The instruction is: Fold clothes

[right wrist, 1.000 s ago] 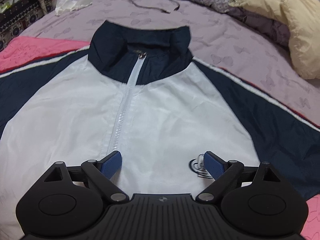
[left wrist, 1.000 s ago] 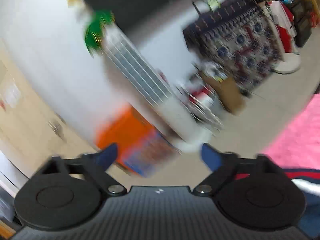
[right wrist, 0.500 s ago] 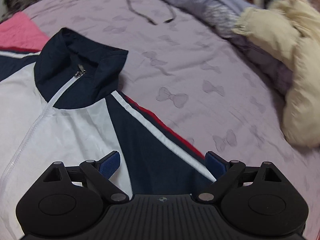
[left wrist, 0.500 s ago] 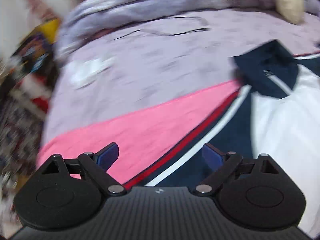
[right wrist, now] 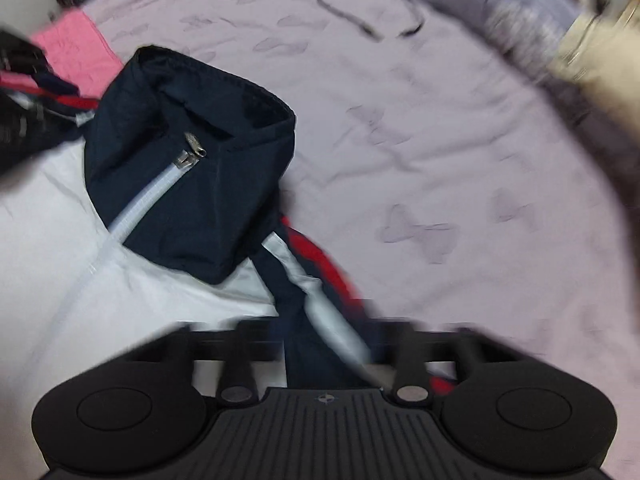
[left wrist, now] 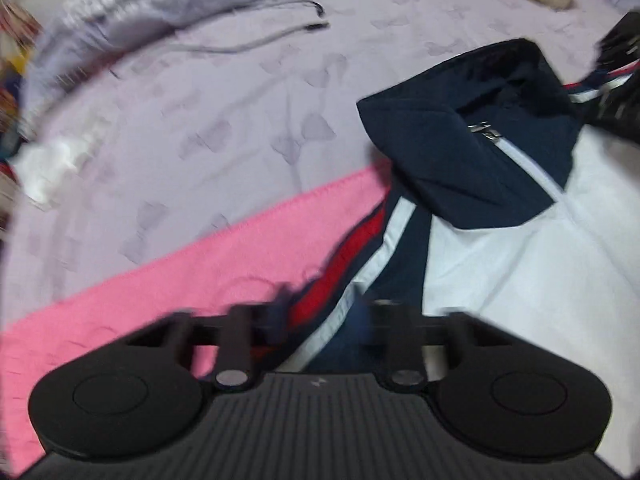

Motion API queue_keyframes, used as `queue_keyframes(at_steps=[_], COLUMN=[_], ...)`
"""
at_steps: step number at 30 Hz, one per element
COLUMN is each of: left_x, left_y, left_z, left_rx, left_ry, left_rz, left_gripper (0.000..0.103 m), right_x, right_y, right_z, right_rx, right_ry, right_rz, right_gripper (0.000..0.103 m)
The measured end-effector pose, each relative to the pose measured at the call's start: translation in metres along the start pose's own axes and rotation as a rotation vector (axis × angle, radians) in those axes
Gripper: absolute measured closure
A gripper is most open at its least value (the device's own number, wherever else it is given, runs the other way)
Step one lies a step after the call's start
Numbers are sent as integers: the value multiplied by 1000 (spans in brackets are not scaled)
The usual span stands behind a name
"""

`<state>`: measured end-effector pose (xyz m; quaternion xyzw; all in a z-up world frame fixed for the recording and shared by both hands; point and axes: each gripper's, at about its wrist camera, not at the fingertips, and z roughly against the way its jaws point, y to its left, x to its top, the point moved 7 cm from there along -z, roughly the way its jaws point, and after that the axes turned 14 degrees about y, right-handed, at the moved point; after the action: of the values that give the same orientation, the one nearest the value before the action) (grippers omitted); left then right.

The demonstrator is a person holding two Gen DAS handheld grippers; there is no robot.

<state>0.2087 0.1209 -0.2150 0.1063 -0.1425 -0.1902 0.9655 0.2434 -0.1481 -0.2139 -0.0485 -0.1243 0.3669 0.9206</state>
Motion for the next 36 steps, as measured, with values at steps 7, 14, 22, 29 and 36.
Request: queue_keyframes(at_steps=[7, 14, 22, 29, 36], left_x=[37, 57, 29, 27, 54], left_y=[7, 3, 3, -12, -24], left_z=[8, 35, -18, -10, 14], left_rx=[60, -334, -281, -202, -74], left_ry=[-38, -43, 151, 116, 37], left_rz=[157, 40, -81, -4, 60], left_gripper=[103, 54, 0, 35, 93], right_x=[-17, -46, -53, -54, -53], right_y=[-14, -51, -51, -48, -52], right_z=[45, 63, 40, 47, 72], right_rx=[-198, -251, -235, -316, -543], right_ry=[-128, -108, -49, -67, -120], right_rz=[-102, -138, -136, -144, -121], right_gripper=[97, 98, 97, 98, 97])
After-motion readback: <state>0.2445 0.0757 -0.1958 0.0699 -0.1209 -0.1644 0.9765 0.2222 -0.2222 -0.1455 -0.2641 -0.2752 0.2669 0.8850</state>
